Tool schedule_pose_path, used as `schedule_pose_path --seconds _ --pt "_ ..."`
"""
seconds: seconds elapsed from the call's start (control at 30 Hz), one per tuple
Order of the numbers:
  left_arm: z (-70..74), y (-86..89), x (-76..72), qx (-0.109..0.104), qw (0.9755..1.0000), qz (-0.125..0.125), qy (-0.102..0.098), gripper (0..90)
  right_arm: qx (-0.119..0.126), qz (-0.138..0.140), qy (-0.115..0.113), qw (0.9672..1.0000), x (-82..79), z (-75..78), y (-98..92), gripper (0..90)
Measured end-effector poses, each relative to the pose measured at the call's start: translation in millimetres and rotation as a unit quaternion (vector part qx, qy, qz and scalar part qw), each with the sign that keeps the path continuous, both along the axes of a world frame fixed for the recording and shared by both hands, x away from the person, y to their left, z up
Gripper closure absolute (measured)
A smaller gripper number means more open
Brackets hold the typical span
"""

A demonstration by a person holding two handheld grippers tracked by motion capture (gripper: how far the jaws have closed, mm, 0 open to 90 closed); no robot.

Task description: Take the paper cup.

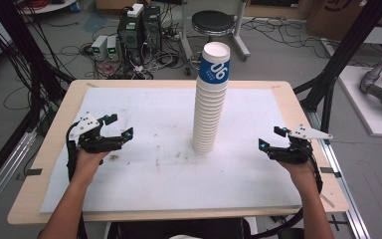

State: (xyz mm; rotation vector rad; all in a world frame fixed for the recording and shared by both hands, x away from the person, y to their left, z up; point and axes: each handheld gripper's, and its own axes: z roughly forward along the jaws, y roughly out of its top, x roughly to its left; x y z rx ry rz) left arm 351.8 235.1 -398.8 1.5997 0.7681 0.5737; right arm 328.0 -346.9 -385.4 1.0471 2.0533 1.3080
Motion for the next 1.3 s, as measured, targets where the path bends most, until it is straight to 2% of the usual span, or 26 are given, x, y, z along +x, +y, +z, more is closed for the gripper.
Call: schedule_pose_path --seconds 0.27,0.4,0.6,0.67,0.77,0.8,0.87,0.93,0.97,1.0,1.07,1.1,1.17,1.2,1.23,1.3 --pt "-3.3 -1.2 2.9 -0.002 0.9999 -0.007 0.013 15.8 0.006 0.011 0.000 0.9999 -0.5 -1.2 1.3 19.5" --pt "-2.8 -1.5 2.3 -0.003 0.9999 -0.009 0.012 15.8 0.007 0.020 0.001 0.9998 -1.7 -1.3 4.6 19.5" --pt "-1.5 -5.3 -1.5 -0.013 0.9996 -0.022 0.015 15.8 0.021 0.032 0.000 0.9993 -2.3 4.5 12.6 19.4" --pt "-1.1 -7.4 -2.1 -0.009 0.9995 -0.026 0.014 15.8 0.025 0.039 0.001 0.9989 -2.5 5.6 16.7 19.4" --pt "-0.2 -9.2 -2.4 -0.010 0.9993 -0.033 0.014 15.8 0.045 0.049 -0.001 0.9978 -1.9 12.8 20.9 19.5" --pt "-0.4 -9.7 -2.5 -0.011 0.9992 -0.034 0.016 15.8 0.045 0.049 -0.001 0.9978 -1.9 12.8 20.9 19.5" --pt "-2.0 -11.7 -2.3 -0.014 0.9988 -0.040 0.022 15.8 0.052 0.062 -0.010 0.9967 -2.1 21.4 26.8 19.4" --pt "-3.3 -14.0 -1.8 -0.008 0.9988 -0.042 0.023 15.8 0.053 0.083 -0.023 0.9949 0.4 35.0 39.9 19.5" --pt "-3.6 -15.1 -1.7 -0.006 0.9988 -0.044 0.023 15.8 0.053 0.083 -0.023 0.9949 0.4 35.0 39.9 19.5" --pt "-3.7 -15.7 -1.5 -0.004 0.9987 -0.045 0.024 15.8 0.055 0.096 -0.033 0.9933 5.3 44.5 49.0 19.4" --pt "-3.6 -15.6 -1.7 -0.005 0.9986 -0.047 0.024 15.8 0.056 0.101 -0.035 0.9926 8.2 49.5 53.6 19.4" --pt "-3.5 -15.2 -1.8 -0.007 0.9986 -0.046 0.024 15.8 0.052 0.114 -0.040 0.9913 15.2 61.0 63.9 19.4" --pt "-3.4 -14.2 -1.8 -0.010 0.9987 -0.044 0.024 15.8 0.049 0.118 -0.041 0.9910 17.3 65.0 67.5 19.4" --pt "-3.3 -13.8 -1.7 -0.010 0.9987 -0.043 0.025 15.8 0.043 0.125 -0.048 0.9900 23.1 75.7 76.1 19.4" --pt "-3.3 -13.5 -1.6 -0.011 0.9987 -0.043 0.025 15.8 0.043 0.125 -0.048 0.9900 23.1 75.7 76.1 19.4" --pt "-3.2 -13.2 -1.6 -0.010 0.9987 -0.044 0.024 15.8 0.049 0.139 -0.048 0.9880 30.8 86.4 83.6 19.4"
